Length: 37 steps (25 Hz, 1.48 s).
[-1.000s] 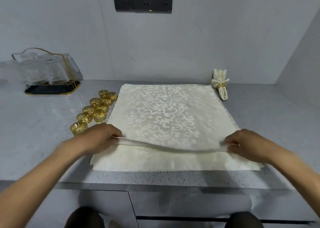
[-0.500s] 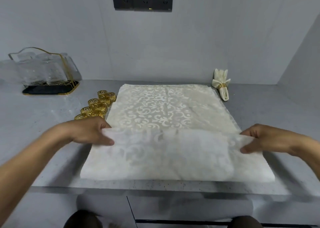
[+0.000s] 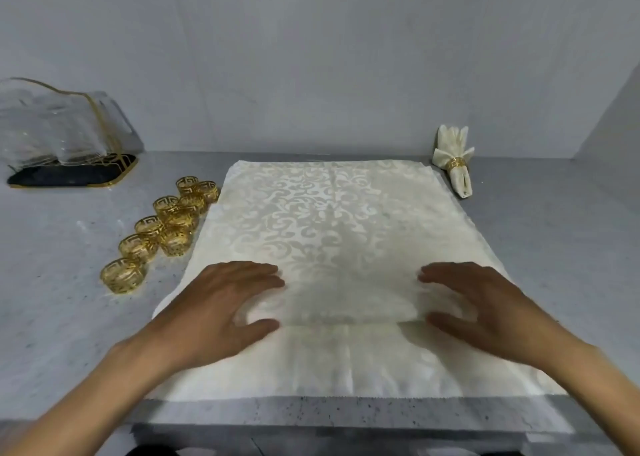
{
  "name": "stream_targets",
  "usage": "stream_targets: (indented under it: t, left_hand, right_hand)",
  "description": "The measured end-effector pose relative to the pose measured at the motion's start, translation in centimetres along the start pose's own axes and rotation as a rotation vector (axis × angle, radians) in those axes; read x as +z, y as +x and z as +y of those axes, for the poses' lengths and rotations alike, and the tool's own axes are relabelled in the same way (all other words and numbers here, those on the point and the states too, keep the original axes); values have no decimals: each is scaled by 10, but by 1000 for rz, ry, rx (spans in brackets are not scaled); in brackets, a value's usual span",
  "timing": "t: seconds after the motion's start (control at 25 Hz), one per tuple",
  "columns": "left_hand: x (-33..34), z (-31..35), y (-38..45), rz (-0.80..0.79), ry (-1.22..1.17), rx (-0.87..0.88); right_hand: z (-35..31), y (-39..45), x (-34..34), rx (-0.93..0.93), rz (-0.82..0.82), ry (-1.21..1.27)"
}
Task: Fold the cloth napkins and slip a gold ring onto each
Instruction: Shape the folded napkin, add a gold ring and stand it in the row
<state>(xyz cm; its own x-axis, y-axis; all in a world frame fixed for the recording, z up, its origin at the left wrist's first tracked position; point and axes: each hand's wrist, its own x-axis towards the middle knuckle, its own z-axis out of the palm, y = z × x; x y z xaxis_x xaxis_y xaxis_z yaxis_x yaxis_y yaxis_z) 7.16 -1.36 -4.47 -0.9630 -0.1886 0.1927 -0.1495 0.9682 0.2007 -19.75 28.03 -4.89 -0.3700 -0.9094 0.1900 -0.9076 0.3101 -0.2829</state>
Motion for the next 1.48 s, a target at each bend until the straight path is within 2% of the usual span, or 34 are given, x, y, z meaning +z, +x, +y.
stream_targets:
  t: [0.04,0.12,0.28,0.4,0.48,0.6,0.68,0.8,0.88,0.96,1.04,1.2,1.48]
  left_hand:
    - [10,1,-6,-83,37,18]
    - [21,-1,-7,-152,40,-29]
    - [2,13,-24,-118,-45,5]
    - [-13,27,-48,-271,-62,13]
    - [-20,25,-41,-317,-72,-41]
    - [-32,-6,-8,-213,-11,-66]
    - [-34,-39,23,-201,72,-106]
    - [-29,-84,57,-352,142,-194]
    - [-27,-100,67,-408,112,-220]
    - [-28,-112,72,-380,68,-205]
    - [-32,-122,74,-333,21,-212]
    - [-31,-132,79,-181,96,-183]
    - [-18,-133,96,-57,103,-248]
  right_hand:
    - [-3,-10,10,-43,-33,-81]
    - [-4,-19,19,-87,13,-132]
    - [-19,-35,-1,-97,74,-86]
    - [-30,-42,-14,-123,-102,-102]
    - [-32,-30,-26,-43,-235,-30]
    - [-28,8,-29,-54,-46,1]
    - [-9,40,-21,53,-21,-114]
    - [23,78,-4,216,-212,-342]
    - [38,91,-6,301,-290,-391]
    - [51,97,-15,354,-310,-357]
    - [60,98,-24,383,-297,-200]
    - [76,104,-26,401,-118,-4]
    - [80,119,-12,488,0,-51]
